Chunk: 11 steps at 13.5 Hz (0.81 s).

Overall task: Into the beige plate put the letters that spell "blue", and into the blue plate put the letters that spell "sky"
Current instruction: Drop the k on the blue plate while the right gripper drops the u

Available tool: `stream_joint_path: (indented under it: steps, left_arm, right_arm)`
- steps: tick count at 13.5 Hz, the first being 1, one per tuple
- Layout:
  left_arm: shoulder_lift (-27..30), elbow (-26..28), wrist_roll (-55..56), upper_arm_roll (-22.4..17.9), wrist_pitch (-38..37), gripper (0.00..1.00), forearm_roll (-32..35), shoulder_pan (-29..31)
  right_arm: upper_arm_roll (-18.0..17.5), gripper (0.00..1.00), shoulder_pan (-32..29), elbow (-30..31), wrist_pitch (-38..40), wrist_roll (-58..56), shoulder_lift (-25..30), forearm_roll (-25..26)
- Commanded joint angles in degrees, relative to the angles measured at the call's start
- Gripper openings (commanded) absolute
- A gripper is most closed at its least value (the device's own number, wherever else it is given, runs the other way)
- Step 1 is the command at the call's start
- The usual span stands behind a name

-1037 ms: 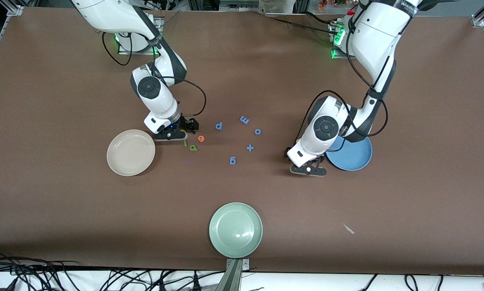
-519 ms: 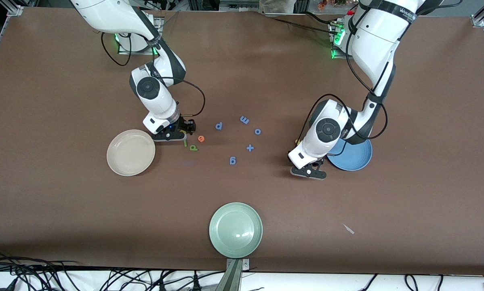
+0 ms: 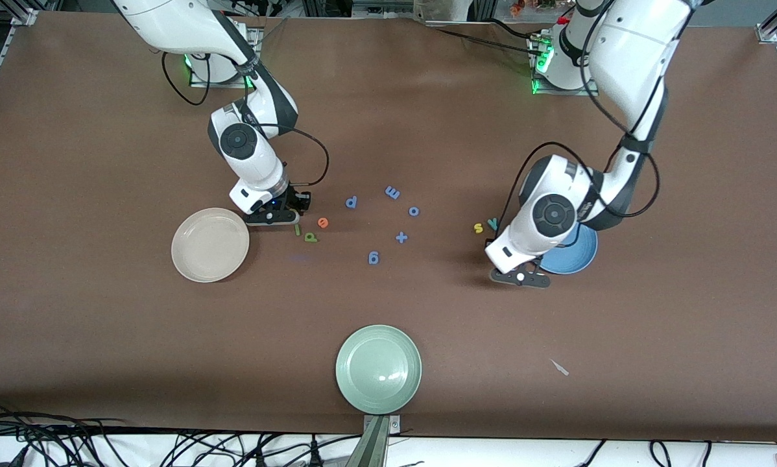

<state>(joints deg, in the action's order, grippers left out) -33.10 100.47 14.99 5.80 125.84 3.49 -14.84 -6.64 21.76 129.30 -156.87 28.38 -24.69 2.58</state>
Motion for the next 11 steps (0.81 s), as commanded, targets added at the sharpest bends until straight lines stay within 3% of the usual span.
stream_joint_path:
  steps: [1, 3, 4, 5, 9, 11]
  left_arm:
    - [2.5, 0.9, -1.9, -0.2, -8.3, 0.03, 1.4, 1.7]
    - [2.1, 1.3, -3.9, -0.4, -11.2, 0.07, 1.4, 4.0]
    - [1.9, 1.3, -5.3, -0.4, -11.7, 0.35, 1.4, 4.8]
    - [1.8, 1.4, -5.4, -0.4, -11.8, 0.99, 1.4, 5.5]
    - [1.8, 1.3, 0.5, 0.6, -11.8, 1.00, 0.4, 4.5]
    - [1.7, 1.2, 9.0, 3.9, -11.2, 1.00, 0.3, 4.0]
  right_arm:
    - [0.0, 0.27, -0.3, 0.7, -0.6, 0.1, 0.0, 0.9]
    - [0.4, 0.24, -0.5, 0.5, -0.2, -1.2, 1.1, 0.9]
    - [1.5, 0.24, -0.6, 0.3, 1.6, -2.7, 2.4, 0.9]
    - [2.0, 0.24, -0.7, -0.2, 4.8, -4.5, 3.8, 0.9]
    - [5.1, 0.24, -3.2, -3.2, 11.8, -17.1, 6.7, 0.9]
    - [7.2, 0.25, -4.6, -4.8, 13.3, -25.3, 6.7, 0.9]
